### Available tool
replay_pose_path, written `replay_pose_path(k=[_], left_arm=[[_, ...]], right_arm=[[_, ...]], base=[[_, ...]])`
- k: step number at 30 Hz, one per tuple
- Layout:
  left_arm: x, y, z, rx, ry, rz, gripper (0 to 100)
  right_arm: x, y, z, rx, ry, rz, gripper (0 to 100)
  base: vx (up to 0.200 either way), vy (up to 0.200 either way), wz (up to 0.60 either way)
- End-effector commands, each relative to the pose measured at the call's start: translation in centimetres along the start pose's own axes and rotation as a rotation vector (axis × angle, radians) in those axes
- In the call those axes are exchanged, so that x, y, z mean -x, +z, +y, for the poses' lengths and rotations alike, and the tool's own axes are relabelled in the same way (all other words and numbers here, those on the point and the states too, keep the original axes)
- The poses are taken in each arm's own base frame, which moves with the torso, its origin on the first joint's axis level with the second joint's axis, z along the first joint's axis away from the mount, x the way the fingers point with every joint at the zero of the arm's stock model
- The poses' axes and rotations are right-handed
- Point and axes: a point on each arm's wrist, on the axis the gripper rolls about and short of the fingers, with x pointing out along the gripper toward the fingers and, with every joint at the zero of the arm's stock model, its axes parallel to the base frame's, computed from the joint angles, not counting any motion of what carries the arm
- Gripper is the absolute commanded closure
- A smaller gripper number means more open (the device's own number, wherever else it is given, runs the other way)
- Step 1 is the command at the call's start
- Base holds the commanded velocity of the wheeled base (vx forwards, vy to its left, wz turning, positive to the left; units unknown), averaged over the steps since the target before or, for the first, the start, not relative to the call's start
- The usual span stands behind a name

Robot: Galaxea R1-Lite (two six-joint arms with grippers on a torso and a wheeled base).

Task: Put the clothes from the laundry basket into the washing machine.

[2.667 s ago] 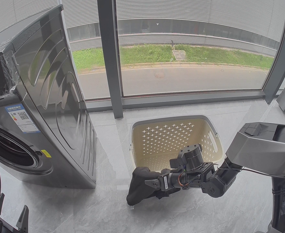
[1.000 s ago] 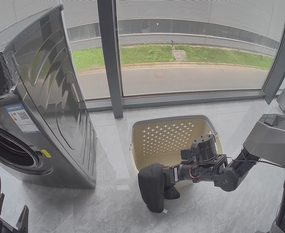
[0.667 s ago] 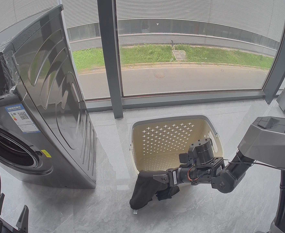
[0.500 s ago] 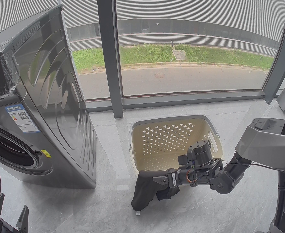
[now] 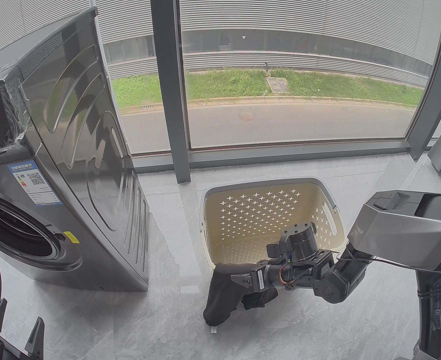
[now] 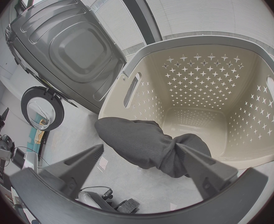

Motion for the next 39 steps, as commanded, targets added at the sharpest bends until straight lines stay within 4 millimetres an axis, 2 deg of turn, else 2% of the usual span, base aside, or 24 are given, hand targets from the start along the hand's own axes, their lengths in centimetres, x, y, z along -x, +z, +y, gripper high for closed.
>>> replay_pose_path(k=[1, 13, 16, 18, 19, 23, 25, 27, 28, 29, 30, 36, 37, 38, 39], left_arm=[[0.0, -0.5, 0.0, 0.0, -0.001, 0.0, 0], [0.0, -0.5, 0.0, 0.0, 0.001, 0.0, 0], [0.0, -0.5, 0.0, 0.0, 0.001, 0.0, 0], [0.0, -0.5, 0.0, 0.002, -0.001, 0.0, 0], [0.0, -0.5, 0.0, 0.002, 0.001, 0.0, 0], [0.0, -0.5, 0.0, 0.0, 0.001, 0.0, 0], [0.0, -0.5, 0.0, 0.002, 0.001, 0.0, 0], [0.0, -0.5, 0.0, 0.002, 0.001, 0.0, 0], [0.0, -0.5, 0.0, 0.0, 0.001, 0.0, 0], [0.0, -0.5, 0.0, 0.0, 0.001, 0.0, 0], [0.0, -0.5, 0.0, 0.0, 0.001, 0.0, 0], [0.0, -0.5, 0.0, 0.0, 0.001, 0.0, 0], [0.0, -0.5, 0.0, 0.0, 0.001, 0.0, 0], [0.0, -0.5, 0.0, 0.0, 0.001, 0.0, 0], [0.0, -0.5, 0.0, 0.0, 0.001, 0.0, 0]], right_arm=[[-0.3, -0.3, -0.1, -0.002, 0.0, 0.009, 100], [2.6, 2.2, 0.6, 0.001, 0.005, -0.062, 100], [4.5, 3.3, 1.2, 0.005, 0.012, -0.104, 100], [4.8, 3.4, 1.4, 0.007, 0.014, -0.108, 100], [6.4, 4.3, 1.9, 0.013, 0.012, -0.147, 100], [8.8, 5.9, 2.5, 0.018, 0.006, -0.22, 100], [10.9, 7.2, 2.9, 0.023, -0.007, -0.291, 100], [12.0, 7.9, 3.1, 0.025, -0.009, -0.328, 100], [13.3, 8.7, 3.3, 0.029, -0.009, -0.37, 100], [13.4, 8.8, 3.4, 0.029, -0.008, -0.375, 100], [15.1, 9.7, 3.7, 0.035, -0.005, -0.423, 100], [20.0, 11.2, 4.5, 0.037, -0.018, -0.522, 100], [20.1, 11.3, 4.6, 0.038, -0.017, -0.525, 100], [21.4, 11.6, 4.7, 0.041, -0.015, -0.561, 100], [21.7, 11.7, 4.7, 0.041, -0.018, -0.571, 100]], base=[[0.0, 0.0, 0.0], [0.0, 0.0, 0.0], [0.0, 0.0, 0.0], [0.0, 0.0, 0.0], [0.0, 0.0, 0.0], [0.0, 0.0, 0.0], [0.0, 0.0, 0.0], [0.0, 0.0, 0.0], [0.0, 0.0, 0.0], [0.0, 0.0, 0.0], [0.0, 0.0, 0.0], [0.0, 0.0, 0.0], [0.0, 0.0, 0.0], [0.0, 0.0, 0.0], [0.0, 0.0, 0.0]])
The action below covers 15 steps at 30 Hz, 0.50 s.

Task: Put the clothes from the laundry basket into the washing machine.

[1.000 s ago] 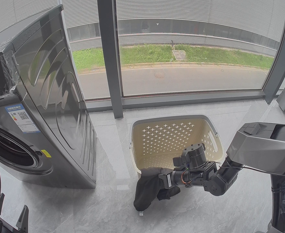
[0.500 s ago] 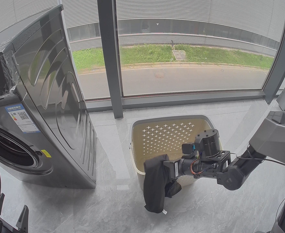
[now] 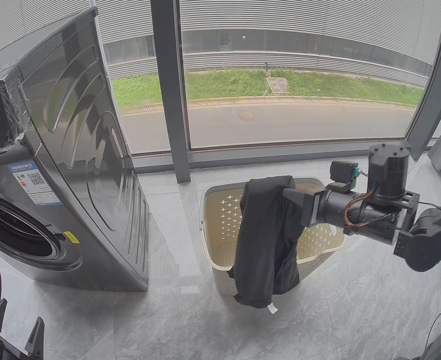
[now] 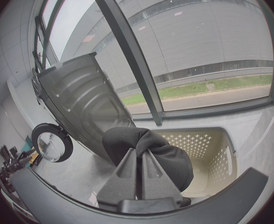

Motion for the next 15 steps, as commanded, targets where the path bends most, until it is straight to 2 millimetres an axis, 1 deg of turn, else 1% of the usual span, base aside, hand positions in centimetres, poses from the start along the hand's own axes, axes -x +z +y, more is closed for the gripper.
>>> replay_pose_path(k=[1, 5, 7, 13, 15], left_arm=[[0.0, -0.5, 0.0, 0.0, 0.0, 0.0, 0], [0.0, -0.5, 0.0, 0.001, 0.0, 0.0, 0], [0.0, -0.5, 0.0, 0.001, 0.01, -0.001, 0], [0.0, -0.5, 0.0, -0.009, 0.003, 0.0, 0], [0.0, -0.5, 0.0, -0.014, 0.004, 0.001, 0]], right_arm=[[4.3, 3.9, 0.8, 0.009, 0.01, -0.15, 100], [4.8, 4.0, 0.9, 0.007, 0.001, -0.163, 100], [5.4, 4.0, 1.2, 0.01, 0.013, -0.176, 100], [8.5, 6.2, 1.8, 0.028, 0.042, -0.282, 100], [9.3, 6.4, 1.8, 0.03, 0.049, -0.298, 100]], base=[[0.0, 0.0, 0.0], [0.0, 0.0, 0.0], [0.0, 0.0, 0.0], [0.0, 0.0, 0.0], [0.0, 0.0, 0.0]])
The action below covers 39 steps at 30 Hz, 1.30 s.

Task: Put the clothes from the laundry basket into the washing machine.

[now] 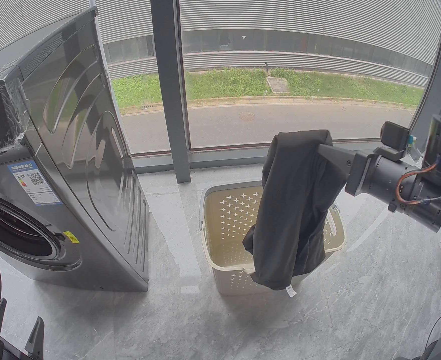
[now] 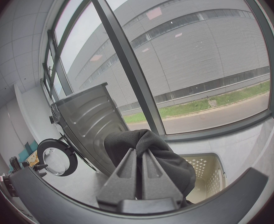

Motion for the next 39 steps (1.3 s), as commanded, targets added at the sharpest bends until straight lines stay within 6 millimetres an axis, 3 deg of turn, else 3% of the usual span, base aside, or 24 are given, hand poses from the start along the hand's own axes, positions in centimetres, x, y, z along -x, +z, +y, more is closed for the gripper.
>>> replay_pose_path(k=[1, 12, 21, 30, 39], left_arm=[[0.0, -0.5, 0.0, -0.007, -0.001, 0.001, 0], [0.0, -0.5, 0.0, -0.007, -0.001, 0.002, 0], [0.0, -0.5, 0.0, -0.019, -0.004, 0.002, 0], [0.0, -0.5, 0.0, -0.001, -0.004, -0.001, 0], [0.0, -0.5, 0.0, -0.008, -0.006, 0.001, 0]], right_arm=[[2.7, 2.0, 0.3, 0.01, 0.019, -0.08, 100], [5.7, 1.6, 0.4, 0.022, 0.035, -0.091, 100], [6.9, 0.3, -0.4, 0.033, 0.001, -0.048, 100], [7.2, -1.5, -0.7, 0.036, -0.009, 0.01, 100], [7.2, -1.9, -0.7, 0.032, -0.006, 0.028, 100]], base=[[0.0, 0.0, 0.0], [-0.164, 0.0, 0.0], [0.0, 0.0, 0.0], [0.0, 0.2, 0.0], [0.0, 0.2, 0.0]])
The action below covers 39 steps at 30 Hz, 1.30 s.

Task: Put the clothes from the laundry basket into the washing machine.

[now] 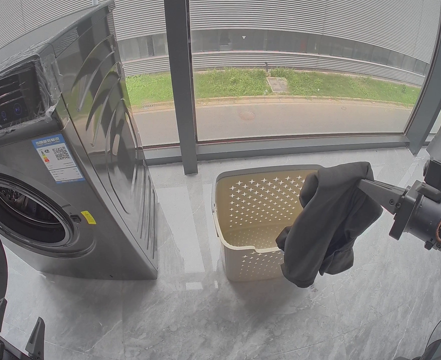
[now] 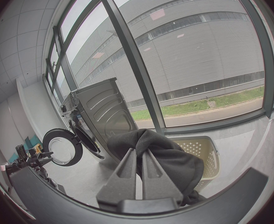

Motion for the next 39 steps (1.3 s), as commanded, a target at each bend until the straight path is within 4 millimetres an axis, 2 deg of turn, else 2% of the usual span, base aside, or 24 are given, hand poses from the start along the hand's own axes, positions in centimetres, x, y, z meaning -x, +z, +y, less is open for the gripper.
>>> replay_pose_path(k=[1, 18, 27, 39], left_arm=[[0.0, -0.5, 0.0, -0.001, -0.002, 0.0, 0], [0.0, -0.5, 0.0, 0.001, -0.002, 0.0, 0], [0.0, -0.5, 0.0, -0.001, 0.0, 0.0, 0], [0.0, -0.5, 0.0, -0.001, -0.002, 0.0, 0]], right_arm=[[-0.1, -0.3, 0.0, -0.002, 0.0, 0.013, 100], [-0.1, -0.3, 0.0, 0.0, 0.003, 0.014, 100], [0.1, -1.4, 0.6, 0.005, 0.036, 0.054, 100], [0.1, -1.6, 0.8, 0.004, 0.047, 0.064, 100]], base=[[0.0, 0.2, 0.0], [0.0, 0.2, 0.0], [0.0, 0.2, 0.0], [0.0, 0.2, 0.0]])
